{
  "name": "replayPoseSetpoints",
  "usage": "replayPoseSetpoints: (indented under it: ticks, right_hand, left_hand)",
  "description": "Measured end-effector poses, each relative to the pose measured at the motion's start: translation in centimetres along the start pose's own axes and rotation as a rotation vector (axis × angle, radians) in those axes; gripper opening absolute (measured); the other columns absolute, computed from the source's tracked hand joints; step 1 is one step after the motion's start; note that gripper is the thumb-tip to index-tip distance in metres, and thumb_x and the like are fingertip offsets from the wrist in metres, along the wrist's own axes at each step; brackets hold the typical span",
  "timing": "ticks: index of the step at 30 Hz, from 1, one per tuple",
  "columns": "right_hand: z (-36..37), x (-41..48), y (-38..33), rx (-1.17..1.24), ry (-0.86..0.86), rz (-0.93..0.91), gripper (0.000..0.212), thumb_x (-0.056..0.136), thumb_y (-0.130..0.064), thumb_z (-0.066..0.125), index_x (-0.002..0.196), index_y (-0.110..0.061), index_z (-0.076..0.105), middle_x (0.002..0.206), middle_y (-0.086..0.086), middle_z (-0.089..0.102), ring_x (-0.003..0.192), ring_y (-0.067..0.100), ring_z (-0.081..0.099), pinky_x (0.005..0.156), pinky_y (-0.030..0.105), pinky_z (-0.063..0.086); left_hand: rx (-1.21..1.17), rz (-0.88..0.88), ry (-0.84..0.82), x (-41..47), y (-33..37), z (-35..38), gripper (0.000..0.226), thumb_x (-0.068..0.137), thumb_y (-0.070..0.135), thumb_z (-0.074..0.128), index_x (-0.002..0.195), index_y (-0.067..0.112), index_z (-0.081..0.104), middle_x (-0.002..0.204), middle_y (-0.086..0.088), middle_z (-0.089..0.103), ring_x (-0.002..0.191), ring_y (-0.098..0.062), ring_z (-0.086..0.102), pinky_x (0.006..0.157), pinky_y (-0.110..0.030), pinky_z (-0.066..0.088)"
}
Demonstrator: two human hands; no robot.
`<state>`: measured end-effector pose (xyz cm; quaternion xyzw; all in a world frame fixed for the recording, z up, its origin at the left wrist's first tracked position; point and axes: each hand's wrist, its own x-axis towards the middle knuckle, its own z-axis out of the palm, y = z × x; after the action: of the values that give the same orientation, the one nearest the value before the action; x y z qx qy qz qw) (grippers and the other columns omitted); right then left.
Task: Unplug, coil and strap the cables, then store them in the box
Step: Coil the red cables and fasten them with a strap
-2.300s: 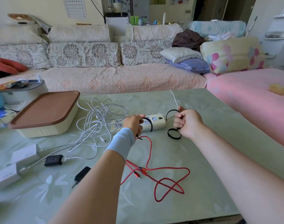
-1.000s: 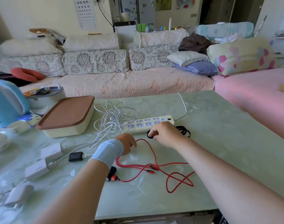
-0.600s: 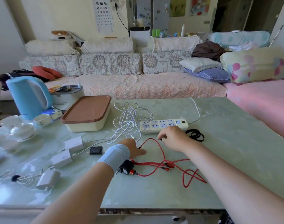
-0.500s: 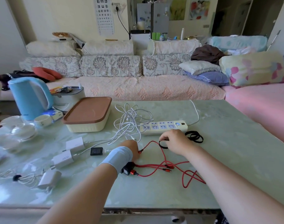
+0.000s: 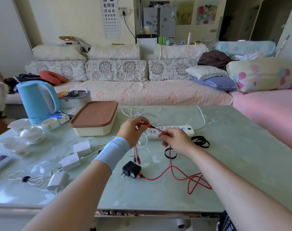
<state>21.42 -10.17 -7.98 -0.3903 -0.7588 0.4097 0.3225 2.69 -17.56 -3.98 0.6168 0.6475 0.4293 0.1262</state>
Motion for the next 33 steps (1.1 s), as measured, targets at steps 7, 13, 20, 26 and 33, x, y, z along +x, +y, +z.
replayPoseSetpoints:
  ticks: [7, 13, 20, 26, 33]
  right_hand:
    - [-3.4, -1.2, -0.3, -0.198, 0.004, 0.129, 0.018, 0.096, -0.028, 0.059, 0.088, -0.022, 0.074, 0.056, -0.005, 0.042, 0.042, 0.006, 0.035, 0.041, 0.020, 0.028]
    - [-4.8, -4.4, -0.1, -0.513, -0.461, 0.470, 0.059, 0.089, -0.073, 0.038, 0.092, -0.028, 0.075, 0.072, 0.000, 0.064, 0.054, 0.018, 0.037, 0.047, 0.025, 0.026]
    - [-2.9, -6.6, -0.2, -0.773, -0.669, 0.289, 0.041, 0.069, -0.056, 0.077, 0.092, -0.022, 0.075, 0.082, -0.013, 0.071, 0.080, 0.009, 0.063, 0.074, 0.026, 0.048]
    - [-4.3, -7.0, -0.1, -0.523, -0.612, 0.296, 0.010, 0.092, -0.015, 0.058, 0.089, -0.014, 0.067, 0.074, 0.000, 0.073, 0.054, 0.009, 0.053, 0.058, 0.026, 0.040]
    - [-7.1, -6.5, 0.8, -0.199, -0.405, 0.302, 0.014, 0.098, -0.016, 0.058, 0.088, -0.020, 0.068, 0.056, -0.005, 0.043, 0.051, 0.009, 0.041, 0.048, 0.019, 0.035]
  left_hand:
    - [0.305, -0.070, -0.213, -1.0, -0.7, -2.0, 0.008, 0.087, 0.037, 0.068, 0.087, 0.028, 0.066, 0.073, 0.007, 0.058, 0.060, -0.008, 0.049, 0.056, -0.020, 0.039]
    - [0.187, -0.156, -0.452, -2.7, -0.5, -0.7, 0.014, 0.093, 0.032, 0.060, 0.083, 0.022, 0.062, 0.061, 0.002, 0.053, 0.046, -0.012, 0.047, 0.052, -0.023, 0.044]
    - [0.274, -0.063, -0.501, -4.0, 0.0, 1.9, 0.019, 0.088, 0.044, 0.062, 0.098, 0.030, 0.070, 0.081, 0.010, 0.067, 0.074, -0.009, 0.059, 0.075, -0.023, 0.050]
    - [0.533, -0.066, -0.798, -5.2, -0.6, 3.2, 0.038, 0.080, 0.038, 0.072, 0.116, 0.029, 0.062, 0.106, 0.012, 0.065, 0.090, -0.010, 0.056, 0.081, -0.023, 0.046]
    - [0.494, -0.181, -0.678, -3.0, -0.8, 2.3, 0.030, 0.091, 0.015, 0.044, 0.073, 0.030, 0.064, 0.068, 0.008, 0.052, 0.066, -0.016, 0.049, 0.063, -0.024, 0.041]
